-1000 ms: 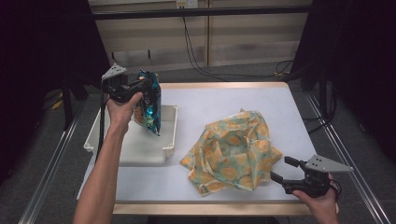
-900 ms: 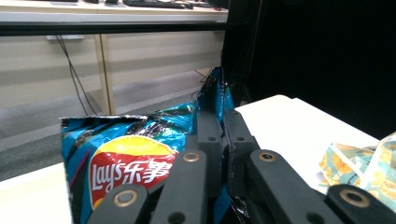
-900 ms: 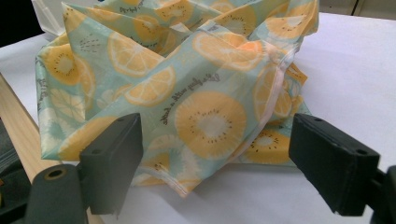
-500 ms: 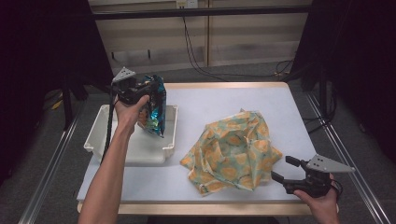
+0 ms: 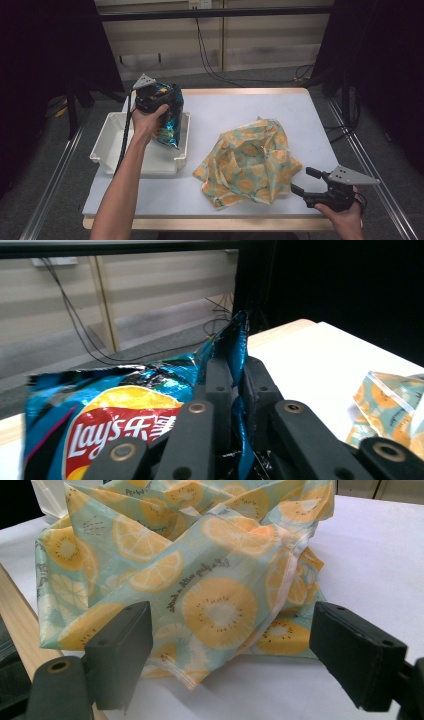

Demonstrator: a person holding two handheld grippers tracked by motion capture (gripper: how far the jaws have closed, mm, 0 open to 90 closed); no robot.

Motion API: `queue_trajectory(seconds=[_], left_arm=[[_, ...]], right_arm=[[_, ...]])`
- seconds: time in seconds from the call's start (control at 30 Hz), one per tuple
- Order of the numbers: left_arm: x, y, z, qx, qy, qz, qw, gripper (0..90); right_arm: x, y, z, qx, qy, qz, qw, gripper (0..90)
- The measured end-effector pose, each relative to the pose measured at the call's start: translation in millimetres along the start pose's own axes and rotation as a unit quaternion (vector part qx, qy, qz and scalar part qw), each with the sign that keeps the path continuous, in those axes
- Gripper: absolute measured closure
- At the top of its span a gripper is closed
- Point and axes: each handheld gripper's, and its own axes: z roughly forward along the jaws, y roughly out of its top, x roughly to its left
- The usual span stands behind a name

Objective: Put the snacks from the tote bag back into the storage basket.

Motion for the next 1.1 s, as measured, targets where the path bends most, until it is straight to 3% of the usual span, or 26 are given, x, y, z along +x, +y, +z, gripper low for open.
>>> queue_trajectory(seconds=[0.33,0.67,0.73,1.1], left_arm=[[-6.9,-0.5,1.7,0.012,-0.010,0.013,0.9998,73.3],[-14.1,-1.1,1.0,0.021,-0.014,0.006,0.9997,69.4],[-16.5,-2.2,0.9,0.022,-0.014,0.014,0.9996,69.0],[-15.0,-9.2,1.8,0.038,-0.017,0.006,0.9991,57.8]], right_arm=[[0.5,-0.5,0.1,0.001,0.002,-0.001,1.0000,17.5],[1.7,-0.9,1.0,0.002,-0.001,-0.003,1.0000,17.3],[1.2,-1.3,0.9,0.003,0.000,-0.003,1.0000,17.3],[2.4,-2.1,1.9,0.005,0.002,-0.002,1.0000,17.3]])
